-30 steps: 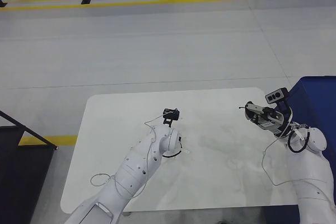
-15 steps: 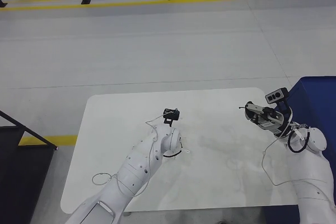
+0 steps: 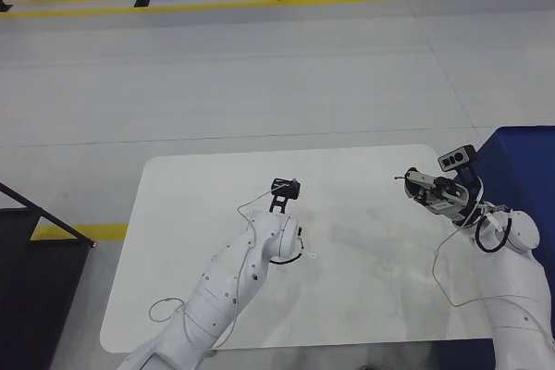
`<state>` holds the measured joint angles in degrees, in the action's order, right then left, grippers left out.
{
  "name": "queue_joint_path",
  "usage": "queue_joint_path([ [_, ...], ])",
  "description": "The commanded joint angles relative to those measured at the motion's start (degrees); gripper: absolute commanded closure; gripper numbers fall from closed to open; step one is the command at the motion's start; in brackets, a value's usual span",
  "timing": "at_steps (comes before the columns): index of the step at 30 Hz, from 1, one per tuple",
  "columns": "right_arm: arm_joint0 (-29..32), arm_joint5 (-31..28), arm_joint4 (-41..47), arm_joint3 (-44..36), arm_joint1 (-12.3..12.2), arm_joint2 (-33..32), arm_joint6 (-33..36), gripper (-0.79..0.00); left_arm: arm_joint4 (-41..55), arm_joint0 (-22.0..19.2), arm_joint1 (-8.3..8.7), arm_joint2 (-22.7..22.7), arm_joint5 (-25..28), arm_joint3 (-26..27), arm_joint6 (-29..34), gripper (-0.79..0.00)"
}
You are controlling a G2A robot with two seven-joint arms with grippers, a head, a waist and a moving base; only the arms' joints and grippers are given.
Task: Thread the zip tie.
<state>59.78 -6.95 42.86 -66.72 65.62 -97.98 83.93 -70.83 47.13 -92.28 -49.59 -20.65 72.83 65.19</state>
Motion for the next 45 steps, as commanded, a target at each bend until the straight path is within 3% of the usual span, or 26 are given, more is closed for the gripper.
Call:
queue_joint_path([
  [1, 0.0, 0.0, 0.0, 0.0, 0.0, 0.0, 0.0, 0.0, -0.2, 1.76, 0.35, -0.96, 0.58, 4.09, -0.84, 0.0],
  [4, 0.0, 0.0, 0.0, 0.0, 0.0, 0.0, 0.0, 0.0, -0.33, 5.96, 1.1, -3.28, 1.62, 12.86, -5.55, 0.0],
  [6, 0.0, 0.0, 0.0, 0.0, 0.0, 0.0, 0.0, 0.0, 0.84, 10.08, 1.59, -5.07, 3.07, 19.28, -12.11, 0.0],
  [8, 0.0, 0.0, 0.0, 0.0, 0.0, 0.0, 0.0, 0.0, 2.96, 14.07, 2.03, -6.65, 5.83, 22.52, -18.04, 0.0],
  [15, 0.26, 0.68, -0.23, 0.02, 0.0, 0.27, -0.09, 0.0, 3.59, 14.27, 2.0, -6.7, 5.91, 22.68, -18.35, 0.0],
  [20, 1.04, 15.67, -1.9, -1.76, -1.16, 0.9, 2.6, 0.0, 17.83, 17.42, 1.47, -8.85, 11.26, 26.92, -30.72, 0.0],
  [25, 0.05, 18.12, -6.63, -0.11, -2.45, 0.39, 3.67, 0.0, 24.64, 17.64, 0.61, -9.45, 11.98, 23.86, -44.27, 0.0],
  [45, 0.0, 18.05, -6.61, 0.02, -2.49, 0.38, 3.7, 0.0, 25.3, 17.22, 0.48, -9.25, 12.12, 22.84, -45.23, 0.0],
])
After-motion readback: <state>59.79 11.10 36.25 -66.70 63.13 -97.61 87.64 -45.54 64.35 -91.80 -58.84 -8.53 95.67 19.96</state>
